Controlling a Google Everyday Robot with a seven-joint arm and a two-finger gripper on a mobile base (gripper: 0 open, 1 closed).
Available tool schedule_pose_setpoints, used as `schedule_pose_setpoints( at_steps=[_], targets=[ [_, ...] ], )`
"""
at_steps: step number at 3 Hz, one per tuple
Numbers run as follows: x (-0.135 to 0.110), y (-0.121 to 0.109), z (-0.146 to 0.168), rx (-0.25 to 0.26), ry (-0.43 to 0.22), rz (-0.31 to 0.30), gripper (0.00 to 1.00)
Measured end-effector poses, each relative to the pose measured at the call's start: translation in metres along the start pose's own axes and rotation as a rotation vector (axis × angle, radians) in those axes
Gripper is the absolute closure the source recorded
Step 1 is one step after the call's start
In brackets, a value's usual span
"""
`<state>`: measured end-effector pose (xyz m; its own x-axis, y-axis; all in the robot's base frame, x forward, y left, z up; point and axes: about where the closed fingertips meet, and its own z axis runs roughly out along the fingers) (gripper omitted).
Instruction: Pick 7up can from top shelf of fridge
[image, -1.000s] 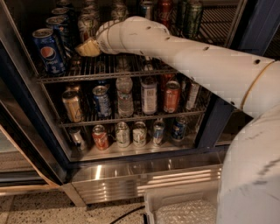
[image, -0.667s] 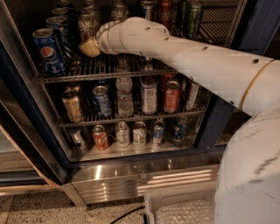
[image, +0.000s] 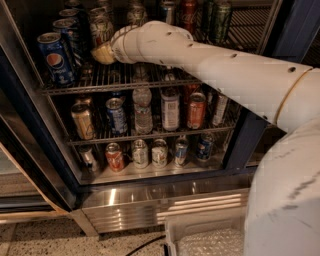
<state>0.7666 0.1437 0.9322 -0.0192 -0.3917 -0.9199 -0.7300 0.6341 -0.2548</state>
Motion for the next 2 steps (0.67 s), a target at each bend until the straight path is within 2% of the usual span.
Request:
schedule_pose_setpoints(
  at_steps=[1,2],
  targets=[
    [0.0029,-0.0007,-0.001,0.004,0.005,0.013,1.0],
    [0.0029,-0.0007,-0.0011,0.003,0.004,0.013,1.0]
  ],
)
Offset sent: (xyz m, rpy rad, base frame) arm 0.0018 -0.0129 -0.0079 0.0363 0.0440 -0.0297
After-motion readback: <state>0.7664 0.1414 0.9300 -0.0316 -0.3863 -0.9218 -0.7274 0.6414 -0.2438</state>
